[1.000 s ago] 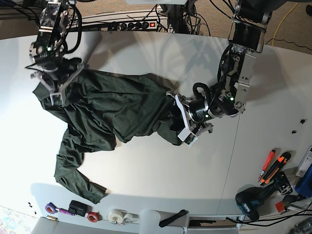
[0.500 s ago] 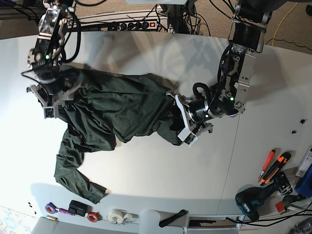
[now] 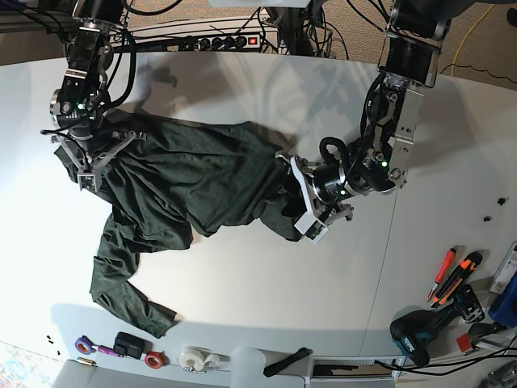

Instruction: Layout the t-shirt on the table in an organized manner, then fold the t-shirt properly

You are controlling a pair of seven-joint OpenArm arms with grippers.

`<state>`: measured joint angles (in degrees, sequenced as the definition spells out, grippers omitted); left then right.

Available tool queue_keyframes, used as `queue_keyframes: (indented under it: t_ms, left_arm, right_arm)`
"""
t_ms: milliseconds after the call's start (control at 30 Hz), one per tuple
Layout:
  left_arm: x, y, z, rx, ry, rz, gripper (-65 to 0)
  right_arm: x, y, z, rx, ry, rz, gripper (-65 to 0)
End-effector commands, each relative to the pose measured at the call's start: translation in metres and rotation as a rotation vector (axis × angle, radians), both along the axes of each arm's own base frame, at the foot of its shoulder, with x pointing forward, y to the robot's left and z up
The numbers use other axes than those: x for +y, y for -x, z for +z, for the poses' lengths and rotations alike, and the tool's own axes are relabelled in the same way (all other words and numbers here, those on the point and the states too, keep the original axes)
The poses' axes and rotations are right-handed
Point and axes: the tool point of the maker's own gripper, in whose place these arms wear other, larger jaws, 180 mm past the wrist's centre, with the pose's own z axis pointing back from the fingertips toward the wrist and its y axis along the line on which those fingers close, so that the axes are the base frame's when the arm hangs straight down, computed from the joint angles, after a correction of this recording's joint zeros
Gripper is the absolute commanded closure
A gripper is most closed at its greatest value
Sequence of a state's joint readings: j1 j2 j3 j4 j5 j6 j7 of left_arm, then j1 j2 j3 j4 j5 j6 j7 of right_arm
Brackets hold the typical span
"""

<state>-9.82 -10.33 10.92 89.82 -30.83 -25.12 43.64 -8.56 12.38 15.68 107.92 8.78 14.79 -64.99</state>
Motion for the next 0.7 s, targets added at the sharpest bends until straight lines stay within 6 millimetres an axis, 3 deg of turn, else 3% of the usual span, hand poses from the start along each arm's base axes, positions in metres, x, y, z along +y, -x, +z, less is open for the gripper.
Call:
queue_keyframes:
  t_ms: [0,133,267,500,633,667]
  left_arm:
    - [-0.002,-0.008,0.016,-0.05,0.026,-0.001,-30.9]
    - [-0.001,-0.007,0.014,-0.047,0.018,0.001,-30.9]
    - [-0.001,-0.006,0.013,-0.044,0.019,0.0,-30.9]
    - [-0.001,-0.005,0.012,-0.041,0.019,0.0,-30.9]
    - [-0.001,-0.005,0.012,-0.041,0.018,-0.001,-31.0]
    - [-0.001,-0.005,0.011,-0.042,0.015,-0.001,-31.2]
  right_arm:
    - [-0.002,-0.006,0.018,-0.049,0.024,0.012,-1.7]
    - [0.006,0.006,0.037,-0.06,0.058,0.035,-1.7]
    - [0.013,0.031,0.042,-0.023,0.087,0.055,-1.7]
    - [0.016,0.086,0.024,0.117,0.121,0.073,-1.7]
    - [0.011,0.103,0.016,0.169,0.148,0.067,-3.1]
    - [0.011,0.104,0.015,0.174,0.148,0.068,-6.0]
